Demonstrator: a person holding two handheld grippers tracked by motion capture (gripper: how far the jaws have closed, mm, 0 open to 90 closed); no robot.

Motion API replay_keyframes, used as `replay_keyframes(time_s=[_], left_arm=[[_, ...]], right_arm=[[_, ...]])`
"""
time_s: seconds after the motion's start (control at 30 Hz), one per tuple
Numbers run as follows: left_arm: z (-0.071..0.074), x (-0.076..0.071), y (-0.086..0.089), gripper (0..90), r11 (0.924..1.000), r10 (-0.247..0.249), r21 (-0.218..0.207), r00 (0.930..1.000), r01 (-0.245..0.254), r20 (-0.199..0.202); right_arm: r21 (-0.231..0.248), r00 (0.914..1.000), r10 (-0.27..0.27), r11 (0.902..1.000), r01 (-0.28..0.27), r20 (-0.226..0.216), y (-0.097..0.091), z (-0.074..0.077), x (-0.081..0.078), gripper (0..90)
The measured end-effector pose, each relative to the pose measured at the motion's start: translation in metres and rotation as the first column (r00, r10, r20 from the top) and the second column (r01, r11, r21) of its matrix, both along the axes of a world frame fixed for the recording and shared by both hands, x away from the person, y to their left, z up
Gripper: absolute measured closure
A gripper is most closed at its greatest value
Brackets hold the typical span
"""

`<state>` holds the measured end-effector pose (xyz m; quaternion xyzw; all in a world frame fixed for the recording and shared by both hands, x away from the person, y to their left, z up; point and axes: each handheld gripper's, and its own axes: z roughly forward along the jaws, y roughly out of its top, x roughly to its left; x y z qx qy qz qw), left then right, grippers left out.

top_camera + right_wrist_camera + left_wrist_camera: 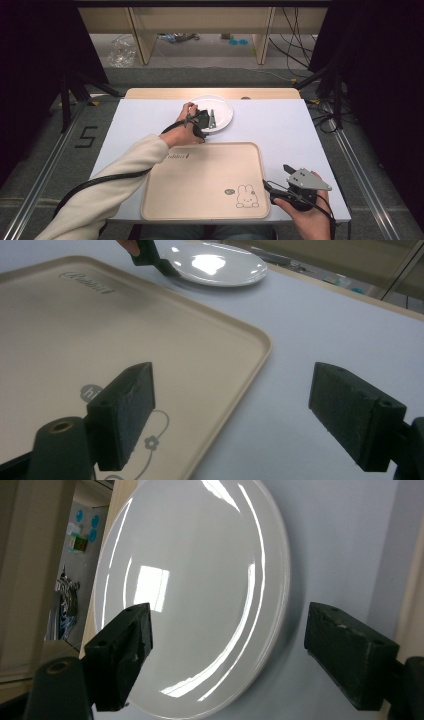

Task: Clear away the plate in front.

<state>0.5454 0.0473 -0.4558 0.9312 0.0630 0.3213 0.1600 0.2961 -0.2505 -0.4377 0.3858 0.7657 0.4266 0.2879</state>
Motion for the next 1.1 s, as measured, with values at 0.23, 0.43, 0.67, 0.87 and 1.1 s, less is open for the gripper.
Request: replay_keyframes(time_s=[0.23,0.43,0.67,0.87,1.1], left_arm=[[-0.008,0.005,-0.002,20.6,1.0000,0.004,0.009,1.0000,-0.004,0.002],[-0.016,0.008,-0.006,21.3,0.9984,0.000,0.056,1.0000,0.000,0.008],[-0.018,0.013,-0.009,21.5,0.9974,0.005,0.071,0.9994,-0.007,0.033],[-0.019,0.011,-0.015,27.5,0.9916,-0.028,0.127,0.9980,0.021,0.057],[-0.021,0.006,-0.022,62.7,0.9801,-0.077,0.181,0.9966,0.081,-0.029]], right_arm=[[-0.001,0.9999,-0.002,1.0000,0.002,0.011,0.000,-0.001,0.001,19.6],[0.004,1.0000,0.001,1.0000,-0.001,0.009,-0.001,-0.001,0.002,19.8],[0.008,1.0000,0.002,1.0000,-0.002,0.001,-0.001,-0.002,0.003,19.9],[0.006,0.9999,-0.002,1.0000,0.002,-0.011,-0.002,-0.002,0.002,20.2],[0.010,1.0000,0.005,0.9999,-0.005,-0.007,-0.001,-0.002,0.002,20.3]])
